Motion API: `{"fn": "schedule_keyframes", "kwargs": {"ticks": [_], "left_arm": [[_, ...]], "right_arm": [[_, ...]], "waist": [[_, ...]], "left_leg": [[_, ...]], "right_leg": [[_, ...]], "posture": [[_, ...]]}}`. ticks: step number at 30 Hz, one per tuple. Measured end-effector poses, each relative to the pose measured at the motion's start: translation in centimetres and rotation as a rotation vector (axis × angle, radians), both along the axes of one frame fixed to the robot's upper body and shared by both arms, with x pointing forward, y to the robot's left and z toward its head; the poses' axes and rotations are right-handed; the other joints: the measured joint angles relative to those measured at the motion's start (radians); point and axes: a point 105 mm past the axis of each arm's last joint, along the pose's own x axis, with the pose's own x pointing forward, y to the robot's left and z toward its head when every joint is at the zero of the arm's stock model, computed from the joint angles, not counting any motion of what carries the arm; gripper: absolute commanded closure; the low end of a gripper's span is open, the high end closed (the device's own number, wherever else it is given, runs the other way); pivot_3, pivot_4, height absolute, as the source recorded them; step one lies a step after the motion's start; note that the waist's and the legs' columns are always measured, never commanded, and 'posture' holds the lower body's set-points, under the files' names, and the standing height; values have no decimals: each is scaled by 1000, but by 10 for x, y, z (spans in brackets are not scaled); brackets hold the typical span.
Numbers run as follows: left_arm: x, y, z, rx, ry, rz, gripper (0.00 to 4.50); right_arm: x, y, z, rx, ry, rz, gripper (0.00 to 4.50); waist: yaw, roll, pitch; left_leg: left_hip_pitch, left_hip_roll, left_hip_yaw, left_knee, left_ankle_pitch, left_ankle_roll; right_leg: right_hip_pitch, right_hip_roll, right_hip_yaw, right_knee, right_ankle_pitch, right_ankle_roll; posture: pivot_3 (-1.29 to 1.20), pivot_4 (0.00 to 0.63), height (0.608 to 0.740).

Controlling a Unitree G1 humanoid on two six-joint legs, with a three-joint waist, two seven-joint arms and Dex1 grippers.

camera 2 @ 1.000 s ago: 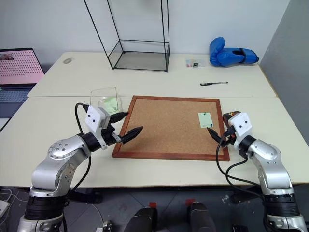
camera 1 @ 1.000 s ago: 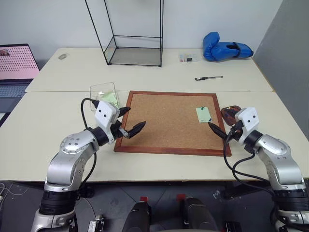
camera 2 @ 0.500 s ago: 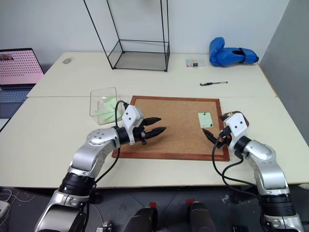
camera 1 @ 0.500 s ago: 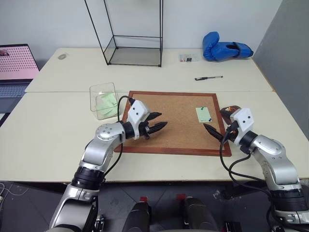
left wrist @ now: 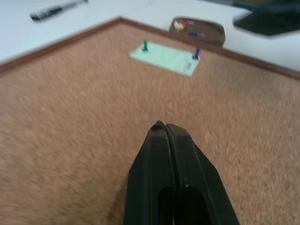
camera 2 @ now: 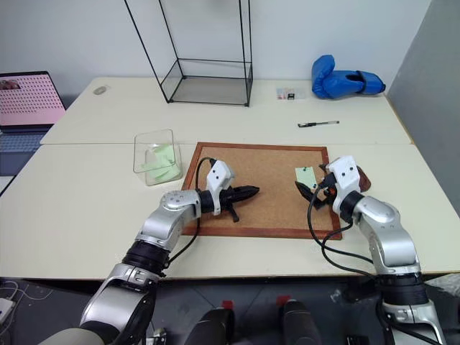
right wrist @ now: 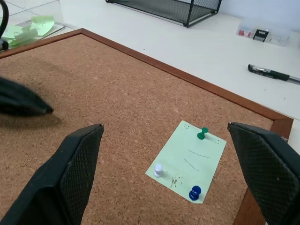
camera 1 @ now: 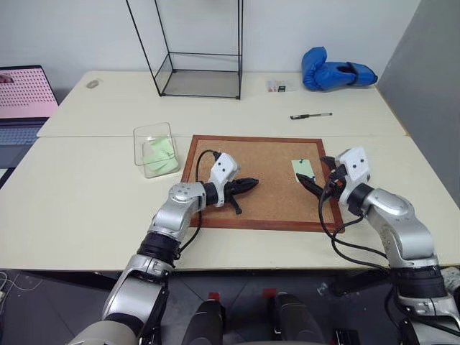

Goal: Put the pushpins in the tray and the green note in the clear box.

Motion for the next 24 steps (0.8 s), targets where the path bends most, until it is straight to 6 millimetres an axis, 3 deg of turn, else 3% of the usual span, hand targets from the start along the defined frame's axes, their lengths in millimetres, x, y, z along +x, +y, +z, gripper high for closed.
{"fn": "schedule_keyframes", "kwargs": {"ticks": [7,14,24], "left_arm": [[2,-2,-2,31,-41,-29,4441],[2,-6,0,-4,-19,-19,4441],[0,-5,0,-14,-5,-6,4500]], "right_arm": [[31,2,0,8,69,-58,0],[61,6,-12,-6,108,-100,0],[75,4,-29,-23,129,-136,2005]], "waist": [[1,1,0],[2,1,-1],[-1,1,-1]], "left_leg": [[2,0,0,0,0,0],[1,0,0,0,0,0],[1,0,0,0,0,0]], "right_leg": [[1,0,0,1,0,0],[1,0,0,0,0,0],[1,0,0,1,0,0]], "posture": [[0,150,740],[0,150,740],[0,150,740]]}}
